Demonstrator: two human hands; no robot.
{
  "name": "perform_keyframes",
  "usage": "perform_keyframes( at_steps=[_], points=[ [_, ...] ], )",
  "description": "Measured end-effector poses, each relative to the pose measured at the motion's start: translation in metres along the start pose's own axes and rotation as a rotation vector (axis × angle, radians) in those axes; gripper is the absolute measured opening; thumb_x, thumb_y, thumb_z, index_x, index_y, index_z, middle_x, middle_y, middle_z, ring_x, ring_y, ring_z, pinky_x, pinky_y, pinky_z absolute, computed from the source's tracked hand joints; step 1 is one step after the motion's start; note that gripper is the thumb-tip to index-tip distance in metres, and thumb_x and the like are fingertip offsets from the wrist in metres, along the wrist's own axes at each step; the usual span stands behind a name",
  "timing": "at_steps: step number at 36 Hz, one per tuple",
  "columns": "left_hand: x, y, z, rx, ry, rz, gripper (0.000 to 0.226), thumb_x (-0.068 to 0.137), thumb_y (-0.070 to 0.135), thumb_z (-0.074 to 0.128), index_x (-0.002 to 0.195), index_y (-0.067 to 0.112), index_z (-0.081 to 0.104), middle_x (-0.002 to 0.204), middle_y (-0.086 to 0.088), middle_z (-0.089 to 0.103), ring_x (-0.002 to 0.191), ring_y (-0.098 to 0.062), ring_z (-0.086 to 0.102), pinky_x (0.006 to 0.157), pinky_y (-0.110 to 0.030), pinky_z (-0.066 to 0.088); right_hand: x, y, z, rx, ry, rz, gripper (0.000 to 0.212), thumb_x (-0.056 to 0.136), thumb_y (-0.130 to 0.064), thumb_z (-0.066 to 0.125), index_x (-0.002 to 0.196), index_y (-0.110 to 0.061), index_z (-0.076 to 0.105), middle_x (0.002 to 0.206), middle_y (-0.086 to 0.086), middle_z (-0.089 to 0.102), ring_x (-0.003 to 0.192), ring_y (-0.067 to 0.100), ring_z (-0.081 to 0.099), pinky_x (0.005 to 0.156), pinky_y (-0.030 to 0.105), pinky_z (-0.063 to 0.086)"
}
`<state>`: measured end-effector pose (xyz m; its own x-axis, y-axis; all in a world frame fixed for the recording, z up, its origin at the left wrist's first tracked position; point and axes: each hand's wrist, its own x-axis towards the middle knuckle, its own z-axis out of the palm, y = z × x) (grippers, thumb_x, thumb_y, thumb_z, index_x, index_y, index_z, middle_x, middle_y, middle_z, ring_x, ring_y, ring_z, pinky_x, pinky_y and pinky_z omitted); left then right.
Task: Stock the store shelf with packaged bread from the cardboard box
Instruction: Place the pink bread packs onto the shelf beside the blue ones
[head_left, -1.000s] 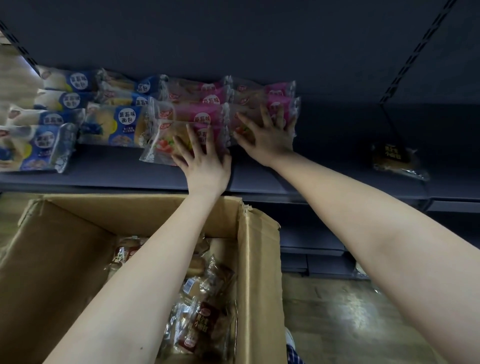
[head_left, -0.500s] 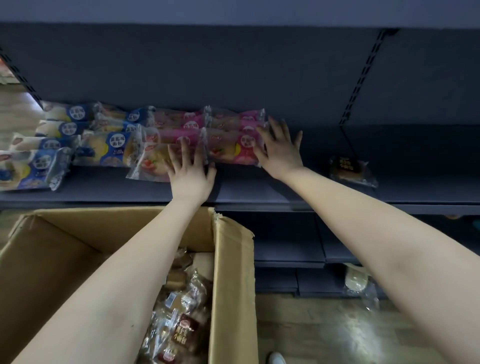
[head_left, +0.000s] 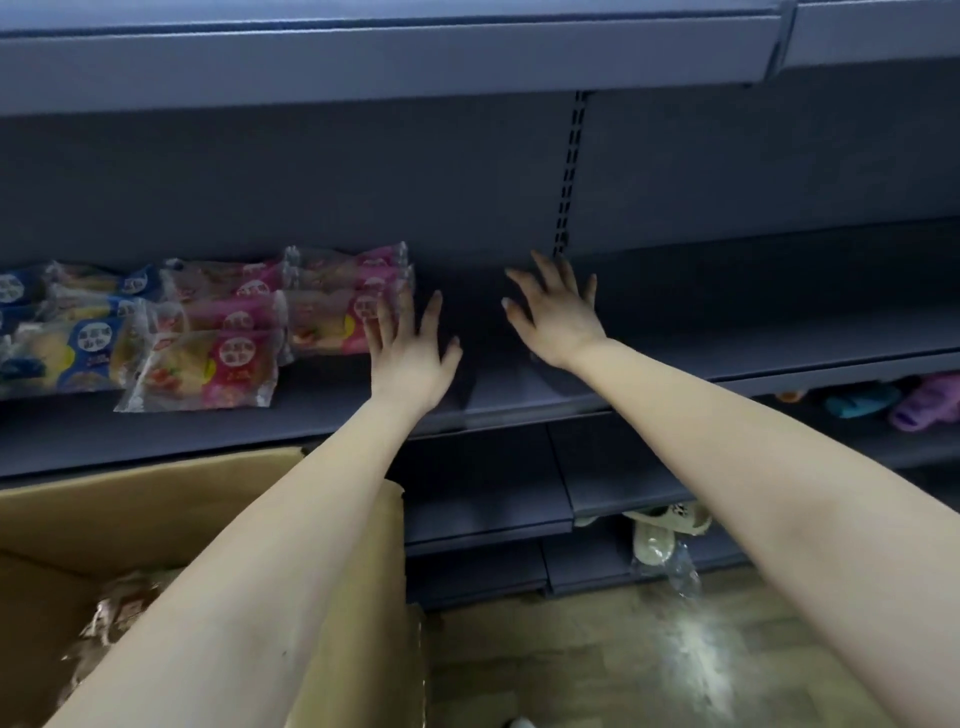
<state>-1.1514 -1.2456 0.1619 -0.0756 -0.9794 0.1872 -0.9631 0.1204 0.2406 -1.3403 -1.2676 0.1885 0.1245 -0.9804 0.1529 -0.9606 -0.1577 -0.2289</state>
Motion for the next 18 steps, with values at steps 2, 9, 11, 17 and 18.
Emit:
perform_keyframes(
  at_steps=[2,9,11,17,18],
  points=[
    [0.003,0.011,0.004,-0.007,-0.013,0.015,0.064,0.098,0.043,0.038,0.153,0.025,0.012,0.161,-0.009,-0.005,0.146,-0.038,-0.009,0.117,-0.053,-0.004,-0.003,0.015,-0.003,0.010,0.003,0.022,0.051,0.099,-0.047,0.028,0.147,-0.030,0.025,0.160,-0.001,0.000,0.146,0.030,-0.006,0.113,0.062,-0.003],
    [0.013,0.047,0.016,-0.013,-0.043,0.087,0.065,0.097,0.043,0.038,0.153,0.024,0.012,0.161,-0.007,-0.003,0.146,-0.035,-0.008,0.118,-0.053,-0.001,-0.012,0.046,-0.007,0.025,-0.004,0.032,0.052,0.100,-0.046,0.030,0.148,-0.028,0.025,0.160,-0.002,0.001,0.146,0.029,-0.006,0.113,0.062,-0.001],
    [0.015,0.057,0.018,-0.008,-0.064,0.108,0.066,0.097,0.043,0.039,0.153,0.024,0.010,0.161,-0.007,-0.003,0.147,-0.035,-0.008,0.117,-0.053,-0.002,-0.015,0.052,-0.007,0.029,-0.020,0.029,0.053,0.099,-0.047,0.030,0.148,-0.027,0.023,0.160,-0.003,-0.001,0.146,0.028,-0.007,0.113,0.062,-0.001],
    [0.020,0.082,0.026,-0.043,-0.139,0.152,0.069,0.096,0.044,0.041,0.153,0.025,0.007,0.161,-0.004,-0.004,0.147,-0.032,-0.009,0.118,-0.051,-0.003,-0.020,0.068,-0.008,0.043,-0.064,0.047,0.061,0.098,-0.050,0.031,0.151,-0.023,0.016,0.160,-0.004,-0.002,0.146,0.027,-0.008,0.114,0.060,0.000],
    [0.021,0.086,0.028,-0.052,-0.150,0.154,0.069,0.096,0.044,0.041,0.153,0.025,0.006,0.161,-0.003,-0.004,0.147,-0.031,-0.009,0.118,-0.051,-0.003,-0.021,0.070,-0.008,0.053,-0.074,0.052,0.063,0.098,-0.050,0.031,0.152,-0.022,0.015,0.160,-0.004,-0.002,0.146,0.026,-0.008,0.114,0.060,0.000]
  ],
)
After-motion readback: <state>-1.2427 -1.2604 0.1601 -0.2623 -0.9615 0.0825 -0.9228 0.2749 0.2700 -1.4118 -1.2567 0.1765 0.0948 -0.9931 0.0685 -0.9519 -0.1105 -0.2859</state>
